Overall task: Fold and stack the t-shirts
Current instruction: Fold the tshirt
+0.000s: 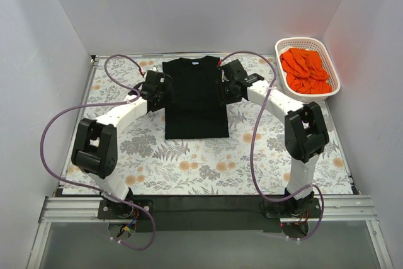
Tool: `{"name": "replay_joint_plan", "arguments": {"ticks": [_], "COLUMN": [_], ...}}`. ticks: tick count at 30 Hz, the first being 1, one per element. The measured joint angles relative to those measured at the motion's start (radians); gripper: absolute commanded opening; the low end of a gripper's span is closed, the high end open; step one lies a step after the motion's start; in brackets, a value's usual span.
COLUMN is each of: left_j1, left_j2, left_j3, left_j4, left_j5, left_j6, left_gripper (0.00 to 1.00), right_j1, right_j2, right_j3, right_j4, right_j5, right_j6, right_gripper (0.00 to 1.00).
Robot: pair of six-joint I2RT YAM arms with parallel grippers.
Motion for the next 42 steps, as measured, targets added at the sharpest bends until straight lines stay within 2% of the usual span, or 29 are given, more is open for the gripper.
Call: {"name": "replay_joint_plan", "arguments": {"ticks": [4,8,13,17,23,36,42], "left_j1": [-0.043,-0.124,-0.212,-0.224,-0.218,-0.214,-0.207], "left_j2": [-0.134,-0.185,-0.1,-0.037,-0.052,-0.101,-0.111], "left_j3": [-0.053,-0.122,-0.168,-0.221,-0.265,-0.364,-0.385], "left_j4": [-0.011,-0.014,-0.013,-0.01,0.044,0.158,0.183], "left_j5": [0.012,0.046,0.079,0.097,0.112,0.127,0.149], "left_j6": [-0.03,-0.07,-0.105,-0.122,-0.141,-0.167,-0.177], "left_gripper": [0.33,0.21,0.18,0.17,0.17,0.16,0.16], "right_j1": [0.03,0.069,0.09,0.092,0.092,0.027,-0.027], "right_j2": [-0.051,-0.05,0.008,0.105,0.225,0.278,0.34], "right_j3": [-0.006,-0.006,-0.006,0.0,0.042,0.179,0.256], "right_j4": [0.027,0.067,0.13,0.164,0.166,0.189,0.182], "right_j5": [-0.063,-0.135,-0.222,-0.274,-0.308,-0.293,-0.284], "right_j6": [-0.005,0.002,0.025,0.041,0.056,0.071,0.062], "right_gripper": [0.37,0.32,0.31,0.3,0.3,0.31,0.37]}}
